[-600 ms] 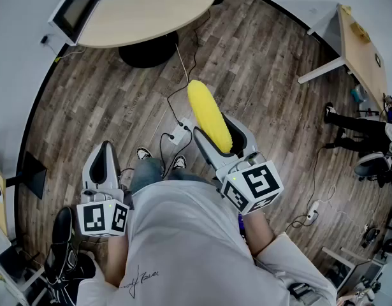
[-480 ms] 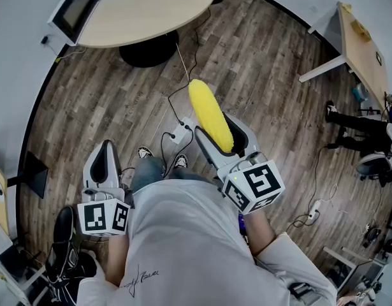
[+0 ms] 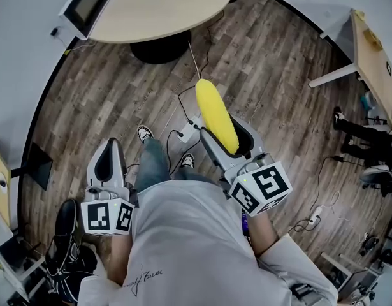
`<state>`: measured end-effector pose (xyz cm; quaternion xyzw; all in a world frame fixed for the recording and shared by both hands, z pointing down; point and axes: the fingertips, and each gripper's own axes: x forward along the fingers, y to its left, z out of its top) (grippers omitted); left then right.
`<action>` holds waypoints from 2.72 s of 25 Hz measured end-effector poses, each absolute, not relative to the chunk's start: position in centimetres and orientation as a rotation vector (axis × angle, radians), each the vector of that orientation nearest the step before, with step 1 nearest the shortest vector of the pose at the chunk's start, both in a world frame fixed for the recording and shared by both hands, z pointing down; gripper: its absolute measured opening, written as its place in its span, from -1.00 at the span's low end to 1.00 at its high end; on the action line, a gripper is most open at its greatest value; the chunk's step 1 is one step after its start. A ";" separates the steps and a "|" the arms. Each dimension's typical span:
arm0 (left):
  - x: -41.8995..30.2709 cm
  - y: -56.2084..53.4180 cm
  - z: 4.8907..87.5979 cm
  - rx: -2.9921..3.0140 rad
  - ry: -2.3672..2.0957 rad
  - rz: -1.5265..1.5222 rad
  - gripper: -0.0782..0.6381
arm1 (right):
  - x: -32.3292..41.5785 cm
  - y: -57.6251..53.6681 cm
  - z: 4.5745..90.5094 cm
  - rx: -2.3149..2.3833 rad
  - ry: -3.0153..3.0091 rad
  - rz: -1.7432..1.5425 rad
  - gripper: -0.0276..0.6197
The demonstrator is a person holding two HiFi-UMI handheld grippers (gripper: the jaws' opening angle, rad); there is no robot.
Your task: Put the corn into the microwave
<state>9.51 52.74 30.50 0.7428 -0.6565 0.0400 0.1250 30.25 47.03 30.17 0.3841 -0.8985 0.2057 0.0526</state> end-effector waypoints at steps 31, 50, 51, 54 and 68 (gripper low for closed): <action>-6.8 33.9 30.1 2.246 -1.762 0.143 -0.80 | 10.8 29.9 29.8 1.166 -2.661 0.689 -0.10; -17.1 28.2 26.8 2.378 -1.741 0.032 -0.80 | 0.4 24.8 26.6 1.232 -2.709 0.630 -0.10; -17.2 28.2 26.6 2.380 -1.743 0.024 -0.80 | 0.1 24.8 26.6 1.227 -2.711 0.629 -0.10; -17.5 28.1 26.3 2.382 -1.744 0.012 -0.81 | -0.6 24.4 26.1 1.217 -2.723 0.615 -0.10; -17.9 23.2 26.4 2.398 -1.716 0.039 -0.81 | -2.6 18.7 26.1 1.203 -2.763 0.620 -0.10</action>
